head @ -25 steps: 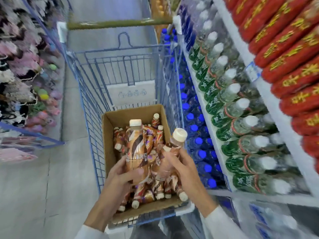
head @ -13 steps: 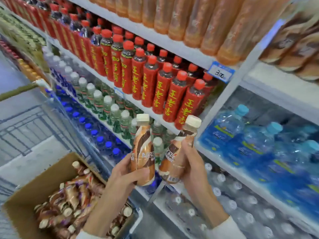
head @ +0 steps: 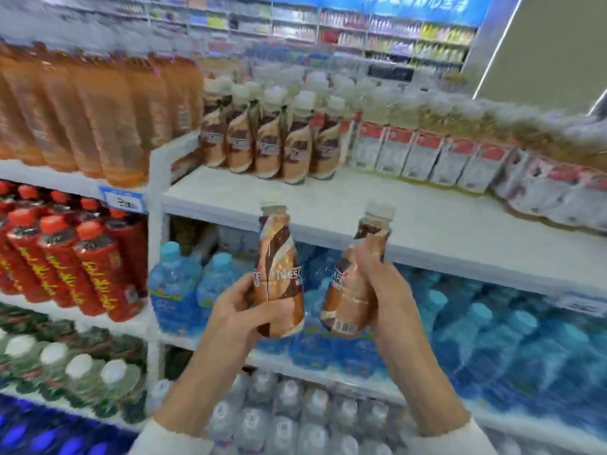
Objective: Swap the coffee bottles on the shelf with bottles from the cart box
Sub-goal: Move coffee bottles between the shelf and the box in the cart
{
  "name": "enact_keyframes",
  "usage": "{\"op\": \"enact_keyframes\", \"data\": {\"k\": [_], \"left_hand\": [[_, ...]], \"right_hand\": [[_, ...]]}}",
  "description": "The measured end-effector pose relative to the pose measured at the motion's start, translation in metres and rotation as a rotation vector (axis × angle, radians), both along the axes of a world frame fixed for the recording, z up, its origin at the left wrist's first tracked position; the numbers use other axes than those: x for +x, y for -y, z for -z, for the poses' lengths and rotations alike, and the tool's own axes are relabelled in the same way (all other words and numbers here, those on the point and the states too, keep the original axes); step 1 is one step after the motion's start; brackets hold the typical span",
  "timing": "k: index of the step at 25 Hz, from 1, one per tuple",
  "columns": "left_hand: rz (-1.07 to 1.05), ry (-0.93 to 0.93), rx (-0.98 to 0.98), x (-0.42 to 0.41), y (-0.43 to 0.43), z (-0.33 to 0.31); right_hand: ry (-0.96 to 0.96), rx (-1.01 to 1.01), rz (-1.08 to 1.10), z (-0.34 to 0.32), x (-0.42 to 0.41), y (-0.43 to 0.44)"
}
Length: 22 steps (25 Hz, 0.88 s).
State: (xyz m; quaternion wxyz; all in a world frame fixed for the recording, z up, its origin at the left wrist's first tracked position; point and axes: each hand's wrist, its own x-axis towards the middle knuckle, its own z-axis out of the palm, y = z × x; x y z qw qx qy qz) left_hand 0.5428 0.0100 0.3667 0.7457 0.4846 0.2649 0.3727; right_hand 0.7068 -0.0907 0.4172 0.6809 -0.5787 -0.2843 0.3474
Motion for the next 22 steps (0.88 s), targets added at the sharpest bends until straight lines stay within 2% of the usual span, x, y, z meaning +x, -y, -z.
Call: {"op": "enact_keyframes", "data": {"k": [4, 9, 14, 19, 22], "left_hand": [[-0.034, -0.013, 0.123, 0.096, -0.012, -0.056], [-0.075, -0.191, 0.467, 0.16, -0.052, -0.096], [-0.046, -0.308, 0.601, 0.177, -0.08, -0.094], [0.037, -0.292, 0.642, 0.175, -0.092, -0.081], [-0.019, -0.355, 0.743, 0.174, -0.09, -0.075]], "right_hand": [[0.126, 0.075, 0.132, -0.046, 0.076, -0.002], [0.316, 0.043, 0.149, -0.062, 0.123, -0.038], [0.361, 0.014, 0.154, -0.048, 0.142, -0.06], [0.417, -0.027, 0.116, -0.04, 0.142, -0.059], [0.643, -0.143, 0.248, -0.033, 0.136, -0.052]]}}
